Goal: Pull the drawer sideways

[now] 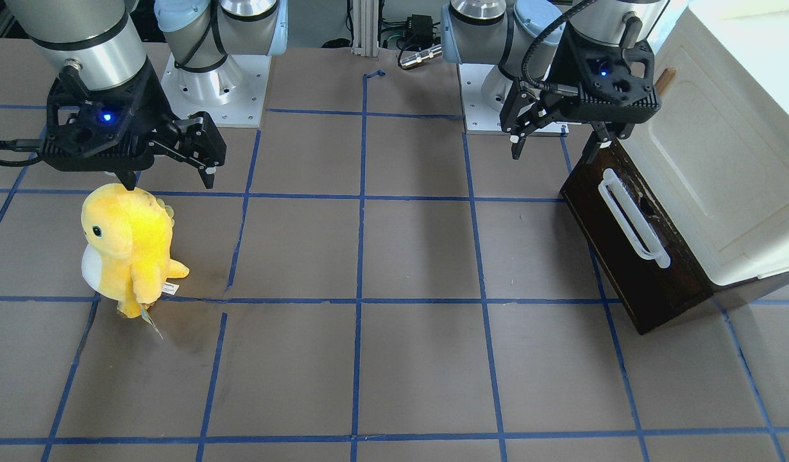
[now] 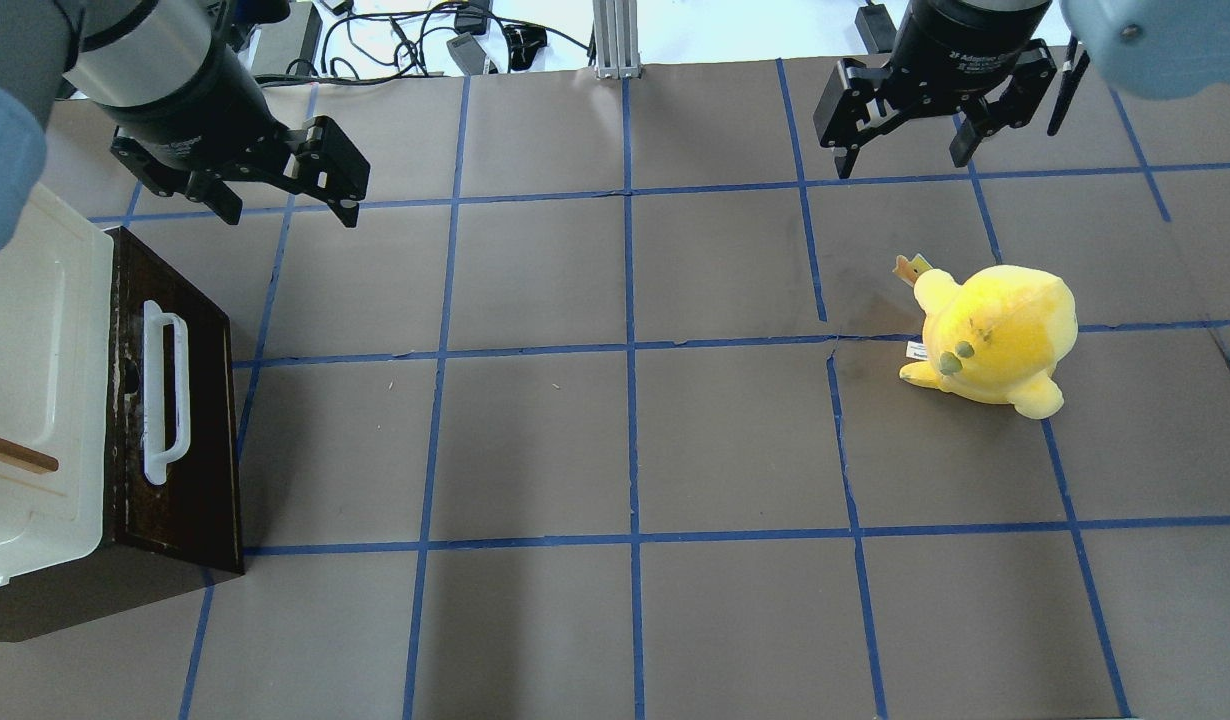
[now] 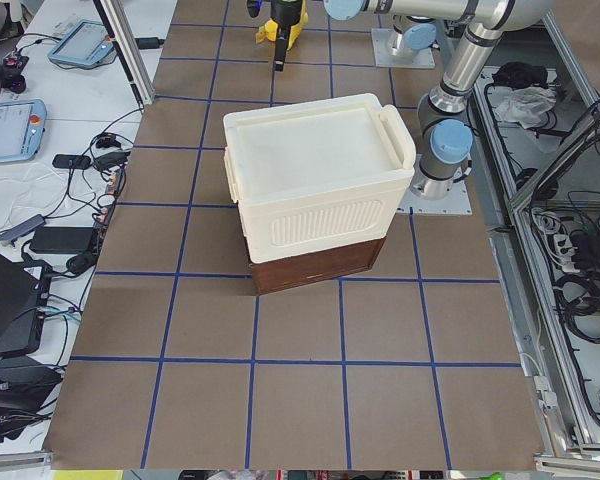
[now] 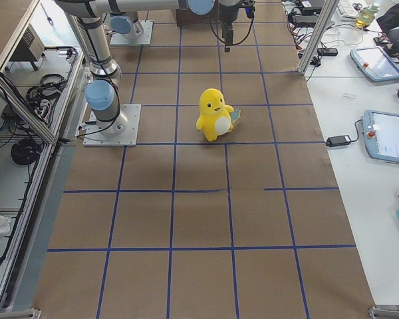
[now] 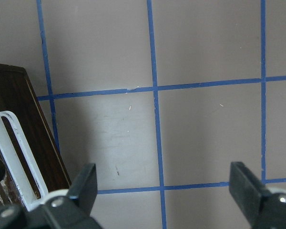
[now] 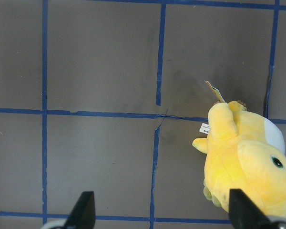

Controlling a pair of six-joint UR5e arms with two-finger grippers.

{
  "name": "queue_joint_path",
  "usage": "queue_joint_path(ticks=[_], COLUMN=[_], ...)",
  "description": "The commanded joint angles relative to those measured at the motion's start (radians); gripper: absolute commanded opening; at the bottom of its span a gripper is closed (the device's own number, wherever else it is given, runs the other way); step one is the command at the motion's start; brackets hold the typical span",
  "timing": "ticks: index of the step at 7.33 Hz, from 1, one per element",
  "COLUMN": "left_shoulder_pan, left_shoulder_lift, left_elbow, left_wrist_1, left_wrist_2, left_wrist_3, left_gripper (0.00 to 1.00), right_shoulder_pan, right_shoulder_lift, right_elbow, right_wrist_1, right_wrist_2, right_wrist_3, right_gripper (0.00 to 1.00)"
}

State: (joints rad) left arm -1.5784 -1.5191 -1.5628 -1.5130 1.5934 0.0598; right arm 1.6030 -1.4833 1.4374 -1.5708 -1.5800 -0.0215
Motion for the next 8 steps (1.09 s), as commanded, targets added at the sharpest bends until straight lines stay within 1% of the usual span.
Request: queue_joint_path(ticks=[1, 3, 5, 6, 7, 8], left_shoulder_pan=[0.000, 0.009, -0.002, -0.003, -0.003, -0.003], left_shoulder_lift=[-0.003, -0.010, -0.079, -0.094, -0.110, -0.127], left_elbow=[0.000, 0.001, -0.014, -0.057, -0.139, -0.182], left_wrist_1=[0.004, 0.010, 0.112, 0.114, 0.134, 0.175], left_wrist_2=[-0.003, 0.010, 0.052, 0.144, 0.245, 0.335], left_wrist_3=[-0.003, 0.000, -0.087, -0.087, -0.100, -0.115], left_gripper=[1.00, 1.00, 1.00, 1.00, 1.00, 1.00], right_shoulder_pan=[0.000, 0.000, 0.000, 0.000, 0.000, 0.000], right_shoulder_lift=[0.000, 0.000, 0.000, 0.000, 0.000, 0.000], right_elbow=[0.000, 0.000, 0.000, 0.000, 0.000, 0.000], right_wrist_1=[0.000, 0.000, 0.000, 0.000, 0.000, 0.000], right_wrist_2=[0.000, 0.000, 0.000, 0.000, 0.000, 0.000], right_wrist_3=[0.000, 0.000, 0.000, 0.000, 0.000, 0.000], right_gripper=[1.00, 1.00, 1.00, 1.00, 1.00, 1.00])
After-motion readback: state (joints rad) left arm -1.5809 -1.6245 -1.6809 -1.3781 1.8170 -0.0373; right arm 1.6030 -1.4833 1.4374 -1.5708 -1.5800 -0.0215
